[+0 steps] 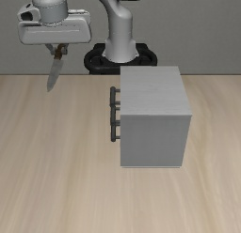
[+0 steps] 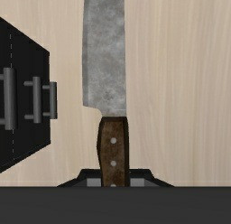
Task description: Pick up the knife and place it on the top of the cabinet
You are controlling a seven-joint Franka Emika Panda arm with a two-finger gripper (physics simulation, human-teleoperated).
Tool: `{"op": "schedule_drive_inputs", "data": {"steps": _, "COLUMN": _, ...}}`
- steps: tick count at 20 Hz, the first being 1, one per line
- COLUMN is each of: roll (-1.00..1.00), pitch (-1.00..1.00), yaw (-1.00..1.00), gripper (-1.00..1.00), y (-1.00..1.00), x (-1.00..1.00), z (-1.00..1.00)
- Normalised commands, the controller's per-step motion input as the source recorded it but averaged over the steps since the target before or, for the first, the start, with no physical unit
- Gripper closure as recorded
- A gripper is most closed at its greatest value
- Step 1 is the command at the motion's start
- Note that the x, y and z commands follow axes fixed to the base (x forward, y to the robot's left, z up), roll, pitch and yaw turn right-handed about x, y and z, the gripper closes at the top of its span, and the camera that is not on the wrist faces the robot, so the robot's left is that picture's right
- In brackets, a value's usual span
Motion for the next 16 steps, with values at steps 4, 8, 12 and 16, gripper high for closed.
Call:
{"op": "schedule_drive_inputs", "data": {"steps": 4, "roll": 0.00, "pitch": 0.00, "yaw": 0.00, "gripper": 1.00, "y": 1.00, "x": 0.00, "z": 0.00}}
{"op": "schedule_drive_inputs", "data": {"steps": 8, "roll": 0.00, "pitch": 0.00, "yaw": 0.00, "gripper": 1.00, "y": 1.00, "x": 0.00, "z": 0.00}}
{"op": "schedule_drive_inputs", "data": {"steps": 12, "roll": 0.00, "pitch": 0.00, "yaw": 0.00, "gripper": 1.00, "y": 1.00, "x": 0.00, "z": 0.00}}
{"op": "schedule_drive_inputs", "data": {"steps": 16, "roll": 0.00, "pitch": 0.00, "yaw": 0.00, "gripper": 1.00, "y": 1.00, "x": 0.00, "z": 0.00}}
